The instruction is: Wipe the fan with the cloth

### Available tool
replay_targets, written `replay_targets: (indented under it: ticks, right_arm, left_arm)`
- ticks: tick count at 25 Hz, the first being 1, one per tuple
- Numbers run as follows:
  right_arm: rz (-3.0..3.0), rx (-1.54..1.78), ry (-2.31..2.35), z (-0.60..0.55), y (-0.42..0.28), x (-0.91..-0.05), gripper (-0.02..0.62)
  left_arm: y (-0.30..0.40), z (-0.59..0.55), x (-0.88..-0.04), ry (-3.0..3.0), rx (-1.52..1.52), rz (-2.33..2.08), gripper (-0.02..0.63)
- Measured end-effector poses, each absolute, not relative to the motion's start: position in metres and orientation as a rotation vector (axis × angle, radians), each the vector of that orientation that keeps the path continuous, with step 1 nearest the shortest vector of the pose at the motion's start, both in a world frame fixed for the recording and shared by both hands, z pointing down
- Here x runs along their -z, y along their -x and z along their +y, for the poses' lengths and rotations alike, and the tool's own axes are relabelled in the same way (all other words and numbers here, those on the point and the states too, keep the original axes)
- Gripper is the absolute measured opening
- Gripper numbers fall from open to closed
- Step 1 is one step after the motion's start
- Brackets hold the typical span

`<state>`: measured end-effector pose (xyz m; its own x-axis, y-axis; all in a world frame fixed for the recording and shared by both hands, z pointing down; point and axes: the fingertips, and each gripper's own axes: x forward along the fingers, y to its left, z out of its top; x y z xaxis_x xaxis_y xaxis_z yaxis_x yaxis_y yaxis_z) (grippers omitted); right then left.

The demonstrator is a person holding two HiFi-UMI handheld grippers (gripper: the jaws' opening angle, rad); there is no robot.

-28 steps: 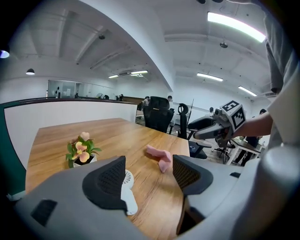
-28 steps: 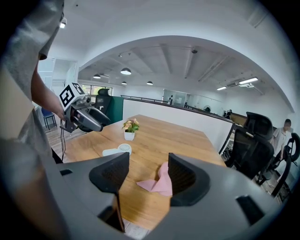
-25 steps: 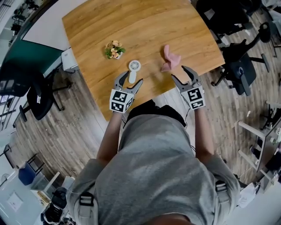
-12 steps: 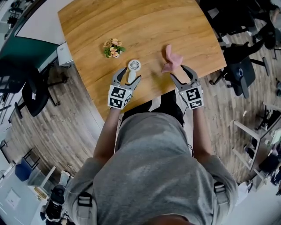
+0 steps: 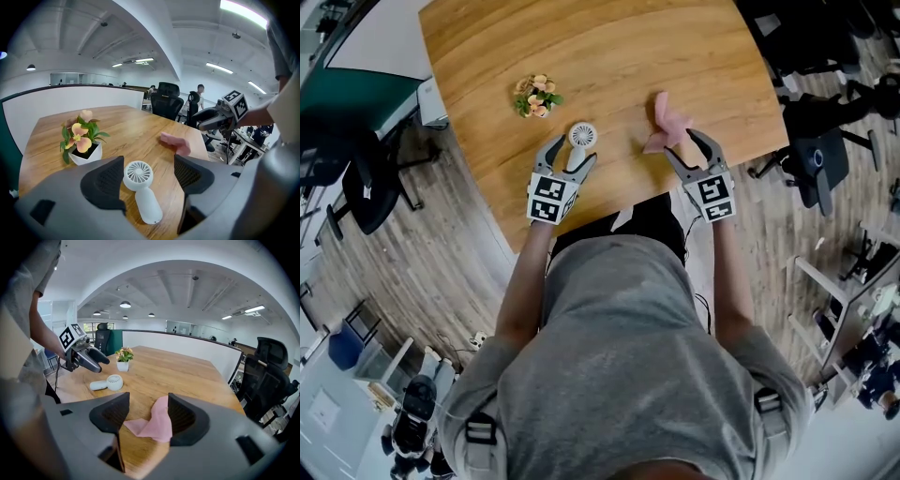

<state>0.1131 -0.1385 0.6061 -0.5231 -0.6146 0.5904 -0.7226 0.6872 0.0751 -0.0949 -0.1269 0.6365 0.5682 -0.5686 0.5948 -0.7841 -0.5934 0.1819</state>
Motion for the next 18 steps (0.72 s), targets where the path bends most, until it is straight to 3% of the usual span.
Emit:
replay_targets:
  ticks: [18]
  right_arm:
    - [-2.171,-0.125,-0.622,-0.152,-0.134,-0.689,0.288]
  left_arm:
    - [0.095,-0.138,-0.697,-2.243,-0.824,-1.147,0.354]
